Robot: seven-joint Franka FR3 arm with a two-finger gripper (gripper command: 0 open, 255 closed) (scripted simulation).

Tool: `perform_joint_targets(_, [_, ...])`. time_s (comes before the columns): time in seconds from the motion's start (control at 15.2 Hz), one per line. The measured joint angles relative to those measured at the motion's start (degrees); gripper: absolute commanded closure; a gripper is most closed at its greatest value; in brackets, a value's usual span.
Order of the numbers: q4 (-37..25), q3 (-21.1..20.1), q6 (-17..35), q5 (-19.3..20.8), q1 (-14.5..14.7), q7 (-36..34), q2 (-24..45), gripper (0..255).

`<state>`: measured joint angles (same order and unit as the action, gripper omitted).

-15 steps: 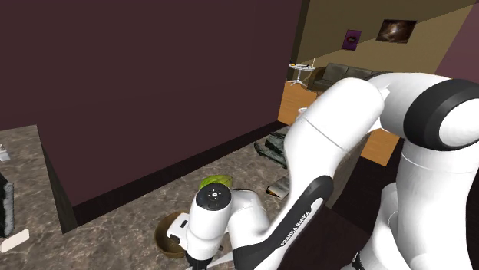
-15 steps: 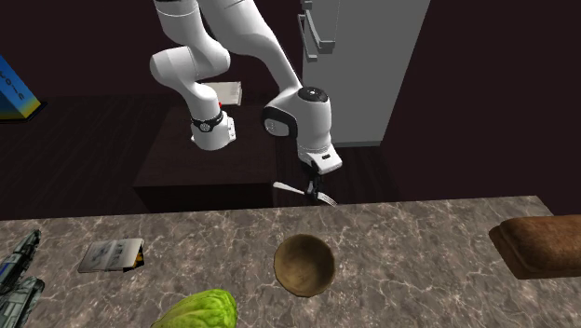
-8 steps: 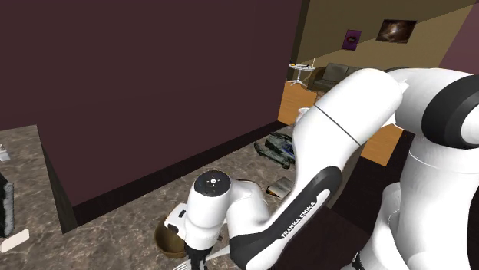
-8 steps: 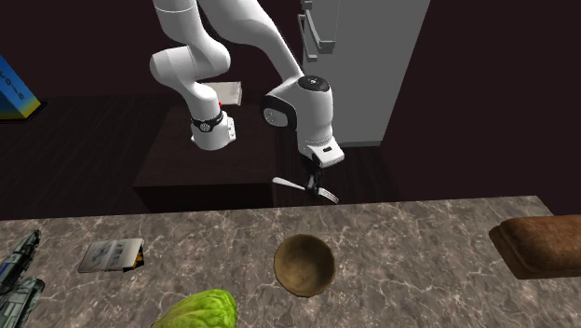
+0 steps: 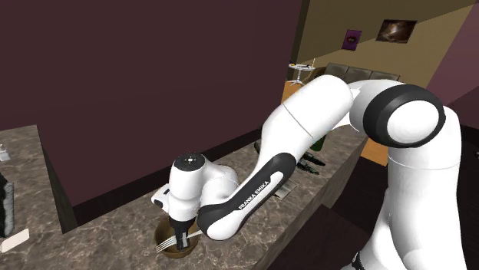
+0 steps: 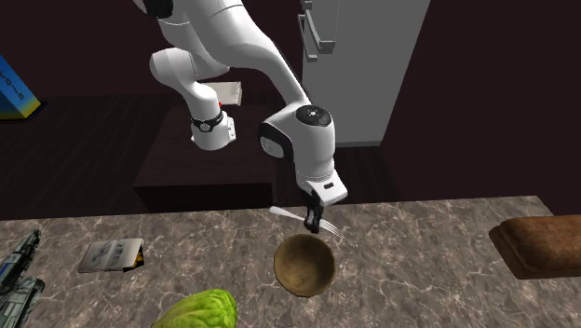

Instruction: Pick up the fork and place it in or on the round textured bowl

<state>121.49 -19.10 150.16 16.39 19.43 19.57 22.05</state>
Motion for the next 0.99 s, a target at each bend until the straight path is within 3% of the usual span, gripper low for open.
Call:
perform_joint_targets(0.4, [-11.18,1.47,-3.49,0.29,-1.58,4.44,7.77,255])
perform_joint_targets(0.99, [-13.36,3.46,-0.04,2.38,-0.29,3.46,13.48,255])
